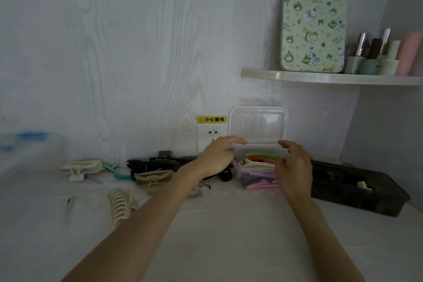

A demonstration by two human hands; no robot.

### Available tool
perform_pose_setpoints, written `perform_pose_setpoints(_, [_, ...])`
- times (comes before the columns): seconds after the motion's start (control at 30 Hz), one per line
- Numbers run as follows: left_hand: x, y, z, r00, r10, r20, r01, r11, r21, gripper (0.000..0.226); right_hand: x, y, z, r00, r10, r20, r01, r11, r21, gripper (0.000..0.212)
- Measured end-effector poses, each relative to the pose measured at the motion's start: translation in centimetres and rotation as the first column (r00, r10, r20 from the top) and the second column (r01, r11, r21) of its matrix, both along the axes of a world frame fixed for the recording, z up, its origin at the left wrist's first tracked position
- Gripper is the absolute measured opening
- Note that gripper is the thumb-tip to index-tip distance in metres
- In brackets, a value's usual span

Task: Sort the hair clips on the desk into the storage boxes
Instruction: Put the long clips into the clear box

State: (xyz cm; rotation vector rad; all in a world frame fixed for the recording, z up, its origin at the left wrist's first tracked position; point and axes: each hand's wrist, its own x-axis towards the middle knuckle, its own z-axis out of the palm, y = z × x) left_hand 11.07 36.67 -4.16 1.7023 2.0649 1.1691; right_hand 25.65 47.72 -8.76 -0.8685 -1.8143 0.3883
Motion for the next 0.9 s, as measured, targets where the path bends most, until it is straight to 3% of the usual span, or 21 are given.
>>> perform_pose_setpoints(0.1, [-1.3, -6.7, -1.2, 0.975, 0.159, -0.157, -0.15, 0.987, 0.063, 0.039, -0.1, -0.8, 0.1, 0.993, 0.122, 0.0, -0.122, 0.992, 0.031, 0.036])
perform_pose_setpoints(0.2, [-4.2, -13.0, -2.2, 0.864, 0.399, -0.306, -0.349, 0.914, 0.205, 0.036, -1.0, -2.6, 0.2, 0.983, 0.182, 0.038, -0.183, 0.983, 0.024, 0.025])
perform_pose_setpoints(0.27, [-6.4, -16.9, -2.5, 0.772, 0.57, -0.28, -0.506, 0.819, 0.273, 0.033, -2.4, -4.8, 0.4, 0.962, 0.252, 0.109, -0.255, 0.967, 0.015, 0.023])
perform_pose_setpoints(0.33, [-8.4, -20.7, -3.1, 0.624, 0.745, -0.235, -0.686, 0.666, 0.292, 0.029, -4.8, -7.7, 0.7, 0.921, 0.345, 0.183, -0.358, 0.933, 0.041, 0.027])
perform_pose_setpoints(0.43, [-10.3, -24.0, -4.1, 0.426, 0.861, -0.278, -0.863, 0.479, 0.162, 0.021, -8.7, -11.6, 1.0, 0.814, 0.499, 0.296, -0.532, 0.846, 0.036, 0.03])
perform_pose_setpoints(0.57, [-11.5, -25.4, -5.3, 0.446, 0.821, -0.356, -0.895, 0.424, -0.14, 0.041, -15.2, -16.8, 1.7, 0.666, 0.596, 0.447, -0.663, 0.749, -0.01, 0.032])
perform_pose_setpoints(0.63, [-11.9, -25.5, -5.8, 0.458, 0.788, -0.412, -0.889, 0.402, -0.219, 0.044, -18.1, -19.2, 2.2, 0.62, 0.606, 0.498, -0.677, 0.734, -0.05, 0.034])
perform_pose_setpoints(0.73, [-12.3, -25.5, -6.1, 0.487, 0.778, -0.396, -0.873, 0.425, -0.239, 0.034, -21.9, -20.9, 2.3, 0.532, 0.569, 0.627, -0.648, 0.751, -0.131, 0.038])
perform_pose_setpoints(0.9, [-12.7, -25.2, -6.5, 0.505, 0.831, -0.231, -0.862, 0.5, -0.085, 0.029, -25.9, -21.7, 0.7, 0.254, 0.353, 0.9, -0.497, 0.846, -0.192, 0.046])
